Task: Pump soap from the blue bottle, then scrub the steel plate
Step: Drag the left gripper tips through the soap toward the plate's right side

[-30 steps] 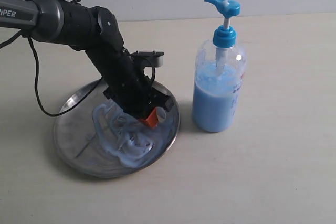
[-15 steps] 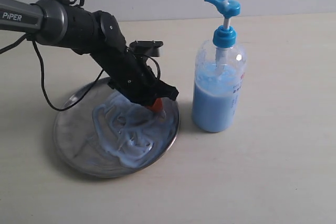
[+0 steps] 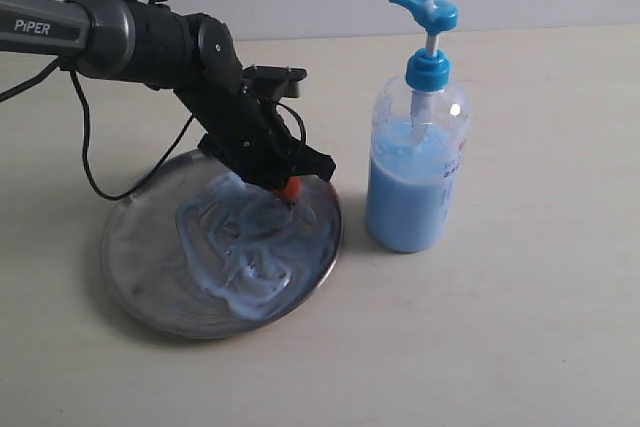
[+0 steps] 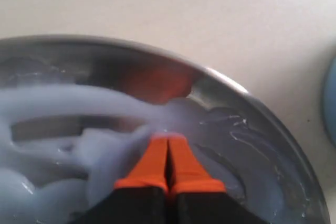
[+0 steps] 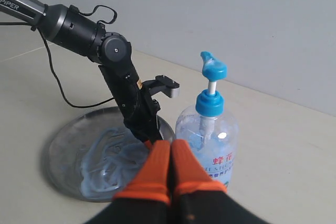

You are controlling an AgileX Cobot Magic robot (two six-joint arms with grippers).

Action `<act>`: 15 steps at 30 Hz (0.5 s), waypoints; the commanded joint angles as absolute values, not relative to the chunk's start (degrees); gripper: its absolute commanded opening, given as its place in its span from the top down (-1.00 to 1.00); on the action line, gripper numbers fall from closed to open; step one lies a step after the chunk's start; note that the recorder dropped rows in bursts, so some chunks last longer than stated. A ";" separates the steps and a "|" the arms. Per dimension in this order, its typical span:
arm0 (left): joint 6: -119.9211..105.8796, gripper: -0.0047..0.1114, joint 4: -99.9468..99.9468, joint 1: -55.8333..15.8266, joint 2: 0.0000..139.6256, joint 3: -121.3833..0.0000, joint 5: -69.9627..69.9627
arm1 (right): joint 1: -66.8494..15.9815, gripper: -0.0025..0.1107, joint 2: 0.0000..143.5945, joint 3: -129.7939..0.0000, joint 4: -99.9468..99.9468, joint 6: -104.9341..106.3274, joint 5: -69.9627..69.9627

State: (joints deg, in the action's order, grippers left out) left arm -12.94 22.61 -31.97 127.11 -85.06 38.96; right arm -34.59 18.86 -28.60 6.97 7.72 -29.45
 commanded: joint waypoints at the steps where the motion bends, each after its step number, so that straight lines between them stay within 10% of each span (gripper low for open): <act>1: -12.96 0.92 22.06 -32.80 127.75 -85.45 43.91 | -34.62 0.96 18.64 -28.31 7.08 7.56 -29.00; 15: -14.94 0.92 24.27 -36.57 127.75 -85.45 48.10 | -34.62 0.96 18.64 -28.31 7.08 7.56 -29.00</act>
State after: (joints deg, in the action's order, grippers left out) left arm -14.58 24.96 -36.22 127.11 -85.50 48.03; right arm -34.59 18.86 -28.60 6.97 7.72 -29.45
